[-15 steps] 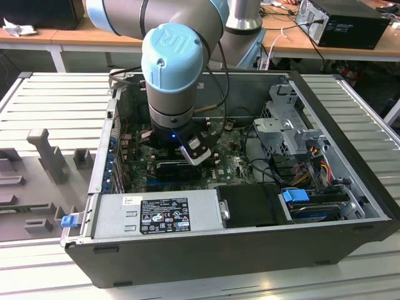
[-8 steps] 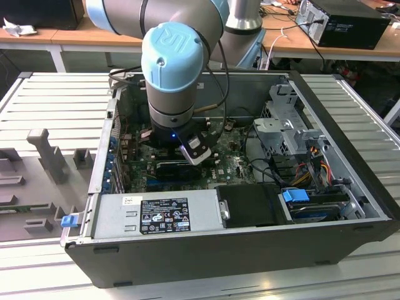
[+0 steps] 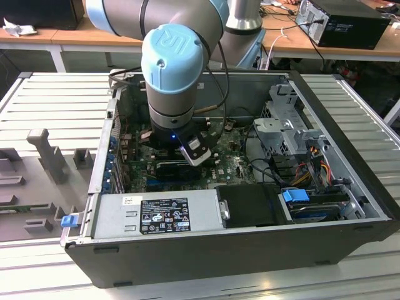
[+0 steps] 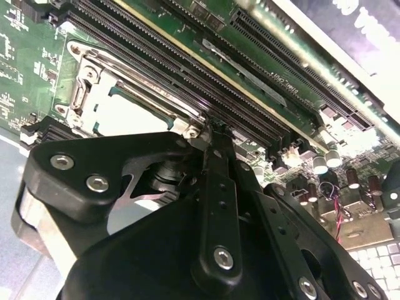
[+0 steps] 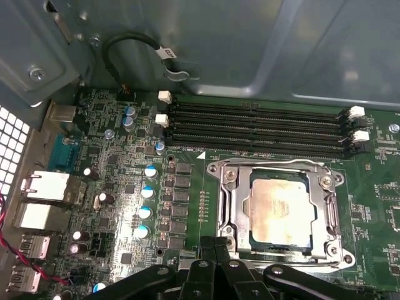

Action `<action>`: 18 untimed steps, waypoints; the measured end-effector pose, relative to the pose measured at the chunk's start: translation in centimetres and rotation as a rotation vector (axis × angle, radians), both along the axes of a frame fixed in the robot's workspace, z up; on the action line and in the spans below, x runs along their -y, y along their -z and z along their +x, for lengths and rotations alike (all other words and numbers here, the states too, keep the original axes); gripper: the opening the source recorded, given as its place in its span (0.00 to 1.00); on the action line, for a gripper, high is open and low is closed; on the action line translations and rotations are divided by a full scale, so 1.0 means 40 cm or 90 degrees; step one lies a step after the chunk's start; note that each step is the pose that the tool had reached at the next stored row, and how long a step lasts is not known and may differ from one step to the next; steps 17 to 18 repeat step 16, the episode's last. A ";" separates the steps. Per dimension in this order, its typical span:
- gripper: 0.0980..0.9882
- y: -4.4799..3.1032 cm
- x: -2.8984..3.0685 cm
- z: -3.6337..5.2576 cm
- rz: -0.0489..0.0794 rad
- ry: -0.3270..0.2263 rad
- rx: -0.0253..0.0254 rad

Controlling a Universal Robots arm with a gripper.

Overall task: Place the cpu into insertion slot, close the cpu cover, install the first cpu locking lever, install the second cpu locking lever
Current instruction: 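Install the second cpu locking lever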

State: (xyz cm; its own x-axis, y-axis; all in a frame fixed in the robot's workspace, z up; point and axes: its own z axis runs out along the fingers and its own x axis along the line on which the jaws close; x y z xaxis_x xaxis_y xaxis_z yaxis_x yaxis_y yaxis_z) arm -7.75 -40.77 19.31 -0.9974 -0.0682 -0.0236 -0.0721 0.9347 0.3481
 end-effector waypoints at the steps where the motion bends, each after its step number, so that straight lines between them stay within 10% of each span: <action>1: 0.01 0.000 0.001 0.000 0.000 0.000 0.0000; 18: 0.01 -0.067 0.006 -0.001 0.000 0.000 0.0000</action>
